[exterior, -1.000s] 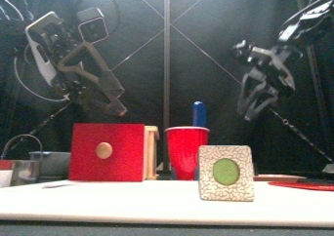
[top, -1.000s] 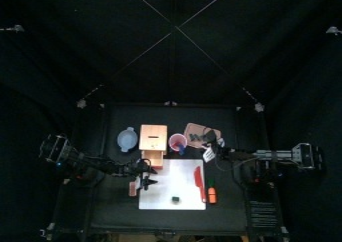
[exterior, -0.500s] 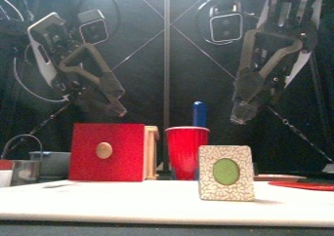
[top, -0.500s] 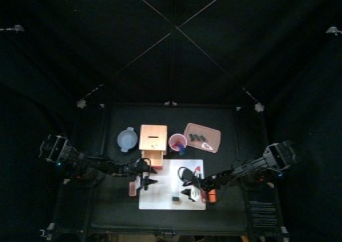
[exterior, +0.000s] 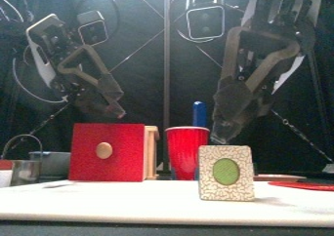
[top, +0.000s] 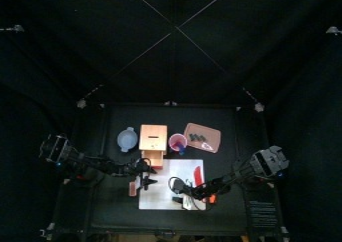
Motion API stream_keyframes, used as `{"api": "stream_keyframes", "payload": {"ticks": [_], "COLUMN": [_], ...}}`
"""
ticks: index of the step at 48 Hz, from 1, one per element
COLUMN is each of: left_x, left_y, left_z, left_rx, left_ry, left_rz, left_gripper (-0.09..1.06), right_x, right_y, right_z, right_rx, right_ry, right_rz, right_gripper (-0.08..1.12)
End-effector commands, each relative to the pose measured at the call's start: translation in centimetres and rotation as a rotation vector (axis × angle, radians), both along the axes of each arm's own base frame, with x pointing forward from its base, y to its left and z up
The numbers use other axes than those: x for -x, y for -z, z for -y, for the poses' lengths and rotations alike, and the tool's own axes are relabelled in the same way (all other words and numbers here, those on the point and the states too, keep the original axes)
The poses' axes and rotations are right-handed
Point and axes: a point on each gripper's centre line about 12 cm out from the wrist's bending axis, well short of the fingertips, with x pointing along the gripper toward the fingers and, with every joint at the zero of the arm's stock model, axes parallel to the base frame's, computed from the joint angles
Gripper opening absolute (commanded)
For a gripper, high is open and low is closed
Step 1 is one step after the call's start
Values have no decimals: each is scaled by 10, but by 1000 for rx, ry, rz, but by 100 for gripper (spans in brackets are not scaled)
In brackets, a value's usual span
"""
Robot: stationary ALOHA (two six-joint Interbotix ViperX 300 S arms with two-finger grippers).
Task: Place sushi on board then cut the sushi with the knife then place the pieces on the plate
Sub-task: Place the 4 sushi pieces on the plate
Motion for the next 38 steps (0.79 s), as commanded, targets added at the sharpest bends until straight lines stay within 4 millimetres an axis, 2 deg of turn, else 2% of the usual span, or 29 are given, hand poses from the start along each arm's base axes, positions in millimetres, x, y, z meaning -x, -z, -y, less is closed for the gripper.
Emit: {"api": "stream_keyframes", "payload": {"ticks": [1, 19, 27, 32, 38], "left_x": [-3, 0, -1, -1, 0], "left_y": [-4, -2, -2, -2, -2], "left_z": [1, 0, 0, 0, 0], "left_rx": [3, 7, 9, 8, 8], "left_ry": [-1, -6, -7, -6, -6], "left_rz": [16, 7, 9, 9, 7], "left_gripper": [85, 85, 85, 85, 85], "right_x": [-8, -13, -11, -7, 8], "right_y": [-8, 11, 9, 5, -7], "right_z": [-2, -8, -4, 4, 23], "right_rx": [-2, 16, 38, 54, 97], "right_ry": [-3, -12, 7, 38, 89], "right_rz": [27, -13, -29, -45, -67], "right_gripper": [80, 78, 68, 62, 62]}}
